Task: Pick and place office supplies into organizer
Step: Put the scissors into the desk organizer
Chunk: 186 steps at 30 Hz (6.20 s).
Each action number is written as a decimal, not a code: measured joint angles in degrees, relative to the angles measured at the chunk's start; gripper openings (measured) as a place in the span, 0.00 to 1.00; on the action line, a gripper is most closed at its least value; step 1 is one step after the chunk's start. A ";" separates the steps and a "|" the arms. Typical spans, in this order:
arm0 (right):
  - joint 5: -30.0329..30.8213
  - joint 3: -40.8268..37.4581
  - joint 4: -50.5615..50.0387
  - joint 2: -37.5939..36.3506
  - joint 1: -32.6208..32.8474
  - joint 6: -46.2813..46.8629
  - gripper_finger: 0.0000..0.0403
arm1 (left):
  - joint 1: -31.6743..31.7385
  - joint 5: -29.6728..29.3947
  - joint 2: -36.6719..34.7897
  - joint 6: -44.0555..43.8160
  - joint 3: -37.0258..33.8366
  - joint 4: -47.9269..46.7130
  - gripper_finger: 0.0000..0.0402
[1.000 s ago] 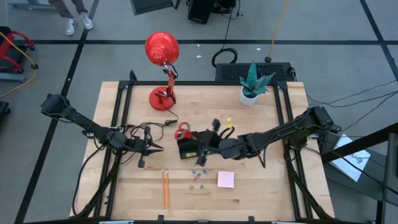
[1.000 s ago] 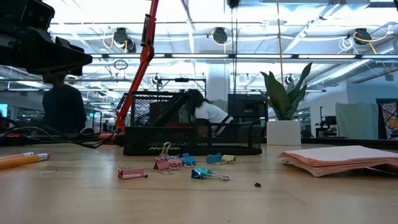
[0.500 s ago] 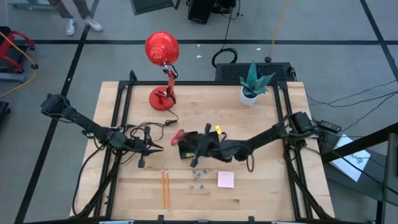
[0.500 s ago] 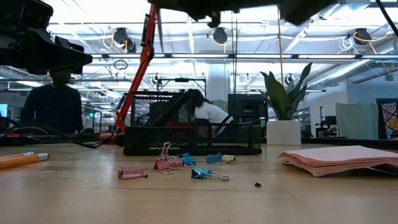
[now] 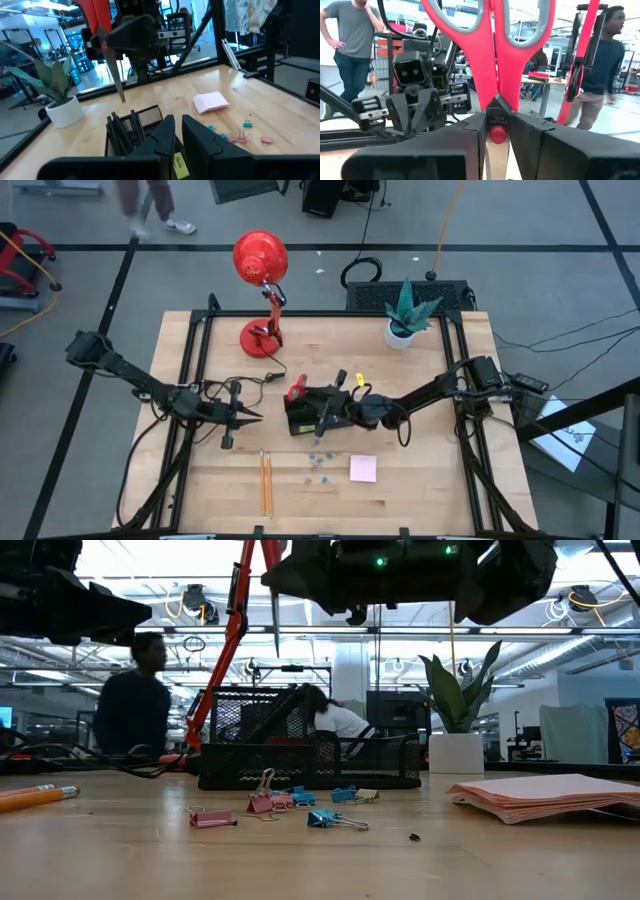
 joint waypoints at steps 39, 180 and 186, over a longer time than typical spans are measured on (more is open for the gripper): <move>15.22 15.27 -2.91 12.88 0.92 -5.68 0.13 | 6.07 -13.26 15.89 -0.49 15.58 1.60 0.60; 5.96 -28.07 7.50 -22.52 7.54 -0.42 0.00 | 19.63 7.57 39.85 -16.04 23.76 2.14 0.05; 5.95 -28.07 7.50 -22.52 7.54 -0.49 0.00 | 19.61 7.63 39.78 -15.75 23.85 0.89 0.05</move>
